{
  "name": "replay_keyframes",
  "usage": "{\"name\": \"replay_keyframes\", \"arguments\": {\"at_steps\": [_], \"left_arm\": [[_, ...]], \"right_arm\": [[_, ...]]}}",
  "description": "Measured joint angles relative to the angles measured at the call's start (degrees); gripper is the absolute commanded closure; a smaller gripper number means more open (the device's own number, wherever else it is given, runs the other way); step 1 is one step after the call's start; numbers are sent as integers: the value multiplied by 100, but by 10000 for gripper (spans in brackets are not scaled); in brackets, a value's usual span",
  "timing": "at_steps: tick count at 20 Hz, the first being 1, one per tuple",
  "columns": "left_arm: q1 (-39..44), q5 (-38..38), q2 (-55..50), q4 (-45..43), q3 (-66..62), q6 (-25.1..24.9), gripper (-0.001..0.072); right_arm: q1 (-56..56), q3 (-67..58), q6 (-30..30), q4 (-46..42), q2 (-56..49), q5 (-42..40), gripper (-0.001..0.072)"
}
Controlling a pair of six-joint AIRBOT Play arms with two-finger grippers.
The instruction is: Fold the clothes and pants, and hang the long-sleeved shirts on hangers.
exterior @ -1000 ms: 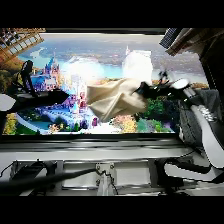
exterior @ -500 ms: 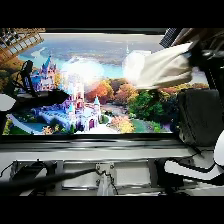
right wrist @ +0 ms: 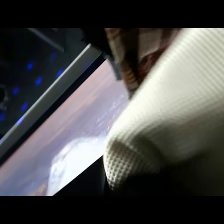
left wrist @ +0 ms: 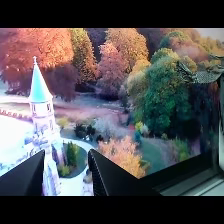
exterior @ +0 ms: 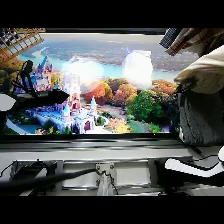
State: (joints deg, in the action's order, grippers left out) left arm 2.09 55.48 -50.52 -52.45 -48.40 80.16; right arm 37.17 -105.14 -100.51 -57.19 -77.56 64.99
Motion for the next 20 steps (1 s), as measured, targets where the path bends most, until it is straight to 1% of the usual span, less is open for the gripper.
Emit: {"name": "replay_keyframes", "arguments": {"at_steps": [6,14,17,20], "left_arm": [[0,0,0,0,0,0,406],[0,0,0,0,0,0,407],[0,0,0,0,0,0,406],[0,0,0,0,0,0,406]], "right_arm": [[393,-175,-22,-35,0,262,684],[463,-197,-44,-107,-2,236,688],[466,-76,-44,-361,-2,518,688],[466,234,-46,-861,87,929,688]]}}
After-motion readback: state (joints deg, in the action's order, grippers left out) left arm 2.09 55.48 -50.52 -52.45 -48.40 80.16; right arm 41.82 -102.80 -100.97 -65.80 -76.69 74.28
